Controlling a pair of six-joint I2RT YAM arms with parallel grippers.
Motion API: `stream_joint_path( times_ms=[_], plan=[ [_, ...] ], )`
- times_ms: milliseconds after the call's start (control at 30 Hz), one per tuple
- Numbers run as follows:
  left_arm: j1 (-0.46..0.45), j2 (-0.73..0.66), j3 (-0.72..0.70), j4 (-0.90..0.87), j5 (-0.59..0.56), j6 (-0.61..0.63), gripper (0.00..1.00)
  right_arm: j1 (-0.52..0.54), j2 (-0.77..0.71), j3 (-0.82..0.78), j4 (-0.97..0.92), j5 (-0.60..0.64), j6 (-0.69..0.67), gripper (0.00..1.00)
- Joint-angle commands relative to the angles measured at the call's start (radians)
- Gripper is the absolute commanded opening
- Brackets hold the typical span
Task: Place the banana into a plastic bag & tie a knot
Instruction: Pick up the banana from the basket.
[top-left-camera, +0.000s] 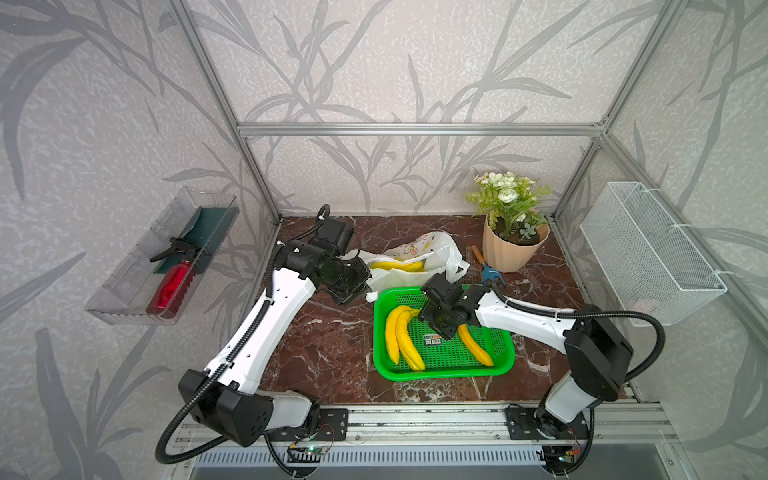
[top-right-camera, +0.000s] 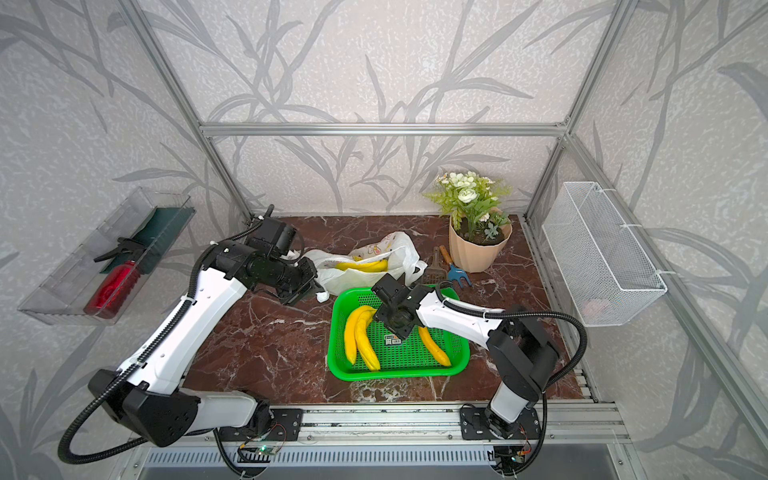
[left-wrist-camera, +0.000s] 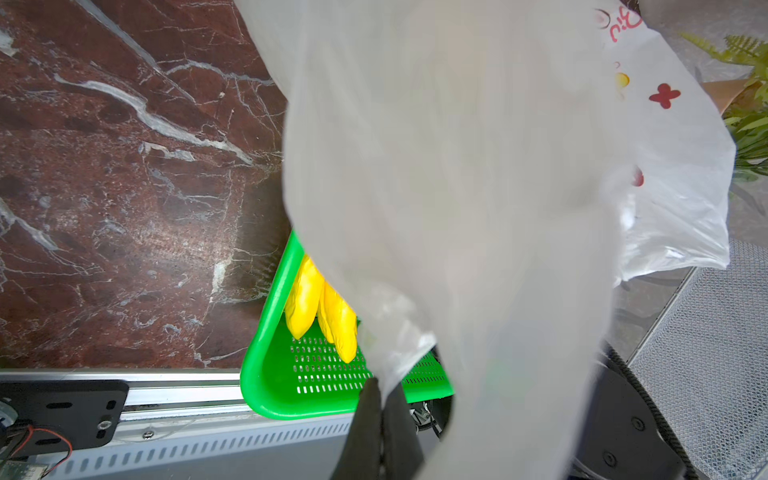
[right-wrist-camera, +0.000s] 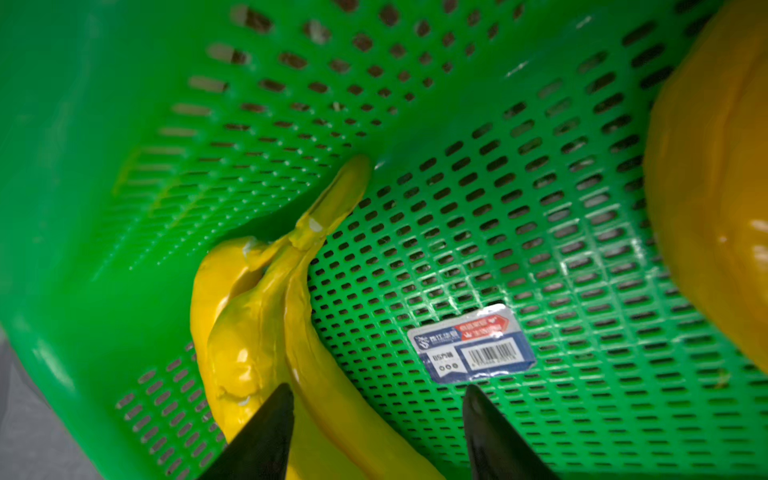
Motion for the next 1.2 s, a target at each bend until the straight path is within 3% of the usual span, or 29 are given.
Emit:
stream_joint_path(
  times_ms=[0,133,433,633,700,767,833,967,1167],
  plan=[
    [-0.009,-0.029,-0.017,0.008,-0.011,-0.001,0.0,0.001,0.028,-0.032,0.138,0.101,0.259,0.65],
    [-0.013,-0.034,-0.034,0.018,-0.006,0.002,0.0,0.0,0.077,-0.011,0.176,0.171,0.338,0.65],
    [-0.014,-0.037,-0.05,0.023,0.0,0.006,0.0,-0.003,0.175,0.021,0.172,0.139,0.451,0.59],
    [-0.013,-0.033,-0.047,0.018,0.0,0.008,0.0,-0.011,0.221,0.043,0.202,0.134,0.508,0.36],
    [-0.015,-0.031,-0.047,0.018,-0.005,0.01,0.0,-0.012,0.22,0.04,0.205,0.135,0.527,0.2],
    [-0.014,-0.031,-0.046,0.019,-0.007,0.011,0.0,-0.012,0.19,0.025,0.193,0.145,0.54,0.07],
    [-0.015,-0.031,-0.047,0.023,-0.009,0.012,0.0,-0.013,0.135,0.006,0.169,0.165,0.547,0.0],
    [-0.015,-0.03,-0.05,0.042,-0.007,0.015,0.0,-0.025,-0.024,-0.025,0.104,0.186,0.502,0.0],
    [-0.014,-0.01,-0.04,0.029,-0.019,0.039,0.0,-0.03,-0.232,0.017,-0.043,0.197,0.271,0.0]
  ],
)
